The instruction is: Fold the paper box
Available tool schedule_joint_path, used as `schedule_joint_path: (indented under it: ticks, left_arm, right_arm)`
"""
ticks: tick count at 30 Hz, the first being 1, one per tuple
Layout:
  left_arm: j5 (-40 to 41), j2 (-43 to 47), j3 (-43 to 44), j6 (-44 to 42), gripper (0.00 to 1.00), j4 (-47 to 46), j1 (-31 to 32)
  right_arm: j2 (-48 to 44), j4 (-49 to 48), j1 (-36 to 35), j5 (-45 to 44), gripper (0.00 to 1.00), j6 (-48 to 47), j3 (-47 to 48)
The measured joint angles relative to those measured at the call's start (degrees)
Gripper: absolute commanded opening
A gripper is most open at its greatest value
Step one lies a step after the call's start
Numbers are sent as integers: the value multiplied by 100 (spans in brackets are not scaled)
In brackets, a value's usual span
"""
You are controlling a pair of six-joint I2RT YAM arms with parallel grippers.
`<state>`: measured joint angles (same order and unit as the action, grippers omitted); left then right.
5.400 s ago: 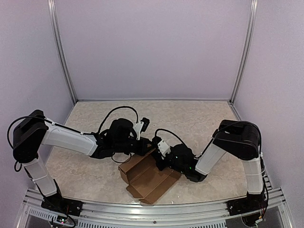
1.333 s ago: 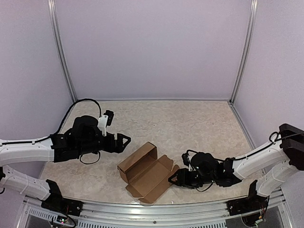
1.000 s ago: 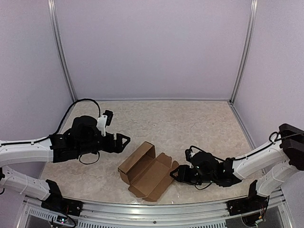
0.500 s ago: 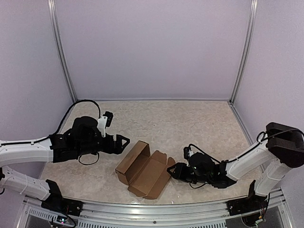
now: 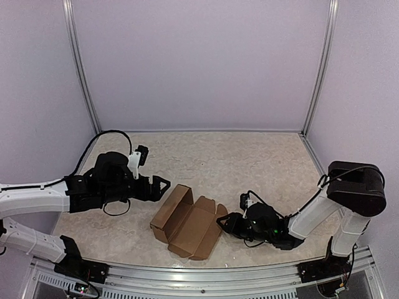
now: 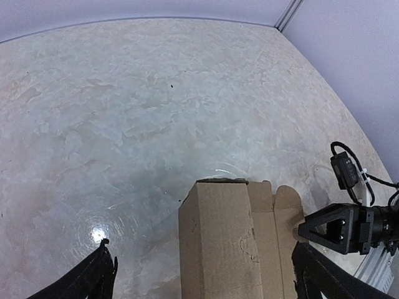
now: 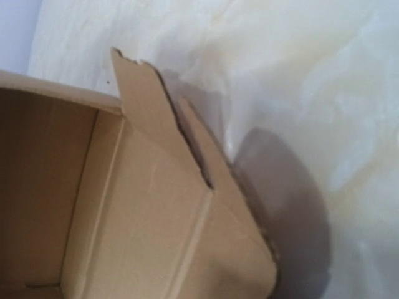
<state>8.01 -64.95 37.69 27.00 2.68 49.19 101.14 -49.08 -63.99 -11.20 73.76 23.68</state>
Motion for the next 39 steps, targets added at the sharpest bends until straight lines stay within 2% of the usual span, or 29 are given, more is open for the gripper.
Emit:
schedule_joint_path:
  ticks: [6, 19, 22, 28, 39]
  left_arm:
    - [4, -2, 9, 0, 96, 33, 0]
    - [138, -24, 136, -31, 96, 227, -4]
    - [175, -7, 136, -35, 96, 310, -11]
    - [262, 181, 227, -57, 96, 516, -15]
    - [498, 1366, 313, -127, 96, 962, -15]
  right_arm:
    - [223, -358, 57, 50, 27, 103, 9]
    - [402, -560, 229, 227, 1, -35, 92]
    - [251, -498, 258, 267, 0, -164, 131]
    - [-280, 20, 323, 435, 0, -649, 452]
    - [-1550, 2426, 494, 636, 0, -2378, 1510]
